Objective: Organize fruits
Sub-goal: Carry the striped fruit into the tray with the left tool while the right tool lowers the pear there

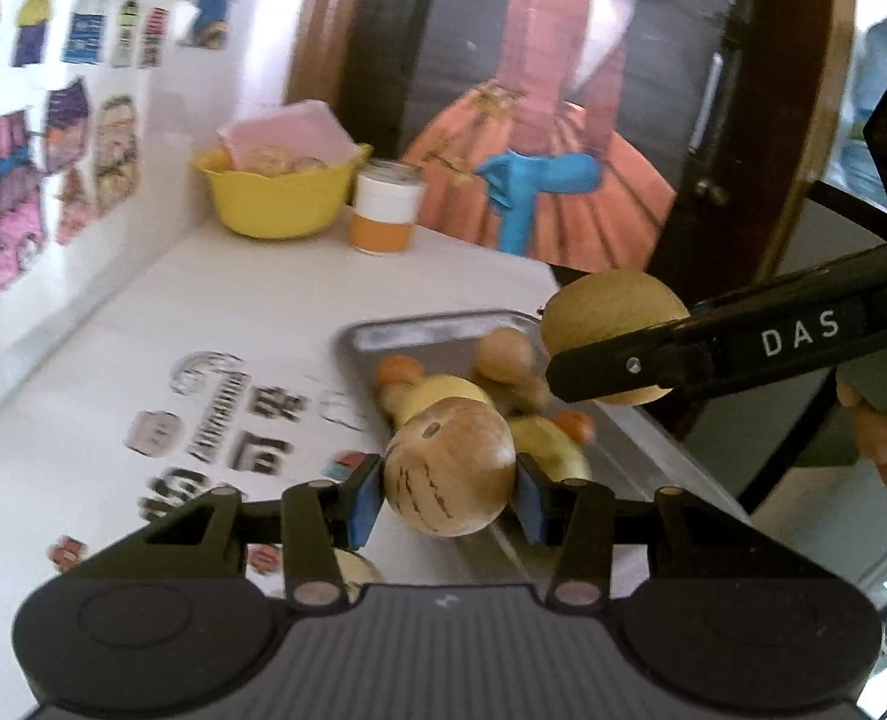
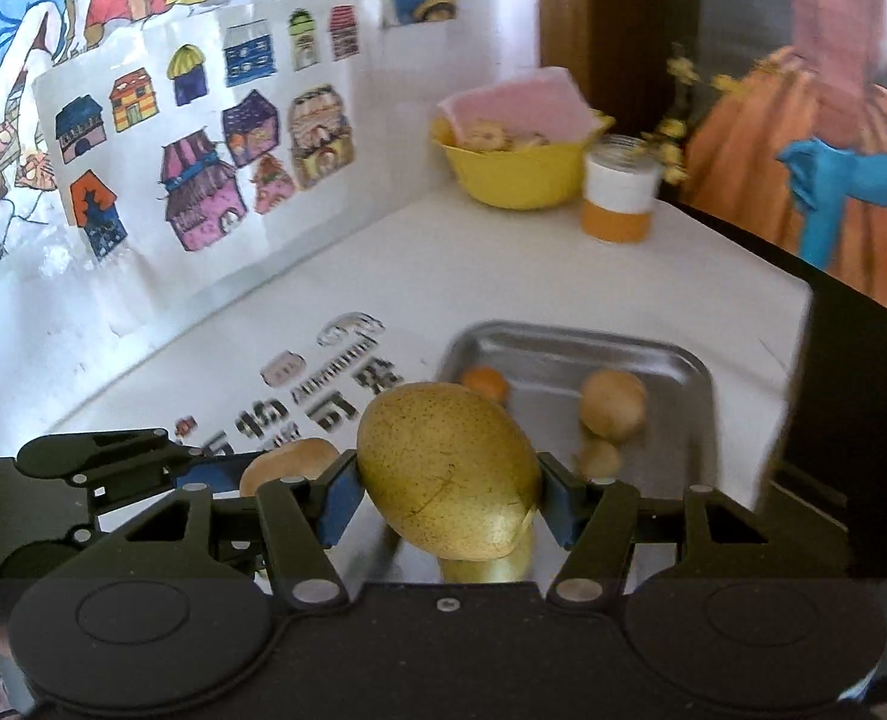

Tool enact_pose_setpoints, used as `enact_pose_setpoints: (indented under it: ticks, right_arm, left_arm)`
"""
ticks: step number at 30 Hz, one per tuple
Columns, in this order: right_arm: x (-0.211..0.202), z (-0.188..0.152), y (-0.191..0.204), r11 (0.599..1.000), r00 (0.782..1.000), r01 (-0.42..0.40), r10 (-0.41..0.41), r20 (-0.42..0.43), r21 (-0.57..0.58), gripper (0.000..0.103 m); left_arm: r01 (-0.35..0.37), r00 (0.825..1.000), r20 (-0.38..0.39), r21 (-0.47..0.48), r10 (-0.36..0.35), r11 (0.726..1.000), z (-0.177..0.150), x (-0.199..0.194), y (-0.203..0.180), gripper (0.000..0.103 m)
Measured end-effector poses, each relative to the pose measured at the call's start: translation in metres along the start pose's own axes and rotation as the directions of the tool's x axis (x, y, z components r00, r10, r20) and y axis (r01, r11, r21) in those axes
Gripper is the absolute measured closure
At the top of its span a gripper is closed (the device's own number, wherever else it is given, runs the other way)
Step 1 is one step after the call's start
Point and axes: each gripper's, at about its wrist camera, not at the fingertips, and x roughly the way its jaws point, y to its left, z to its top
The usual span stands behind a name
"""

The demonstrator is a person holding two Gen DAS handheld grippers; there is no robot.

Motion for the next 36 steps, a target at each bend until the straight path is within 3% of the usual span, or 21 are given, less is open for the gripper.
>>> enact_pose_setpoints:
  ticks: [8,21,36]
  right_arm:
    - [-0.02,-0.038,-0.02,0.998,0.999,0.049,-0.049,-0.001,0.046,0.041]
    - [-0.009,-0.092,-0.039,0.987,0.992,0.127,-0.128,0.004,0.094,0.041]
    - [0.004,-0.117,-0.037,0.976,0.979,0.183,-0.191,0.067,0.12,0.041]
  left_arm:
    - [0.044,0.998,-0.036,0.012,-0.044,0.999,-0.02,0.006,-0.029,0.053]
    - [0.031,0.997,-0.077,0.017,-0.03,0.999,-0.036,0.013,-0.038,0.053]
    - [0.011,0.996,-0.093,0.011,-0.01,1.0,-0.043,0.022,-0.04,0.053]
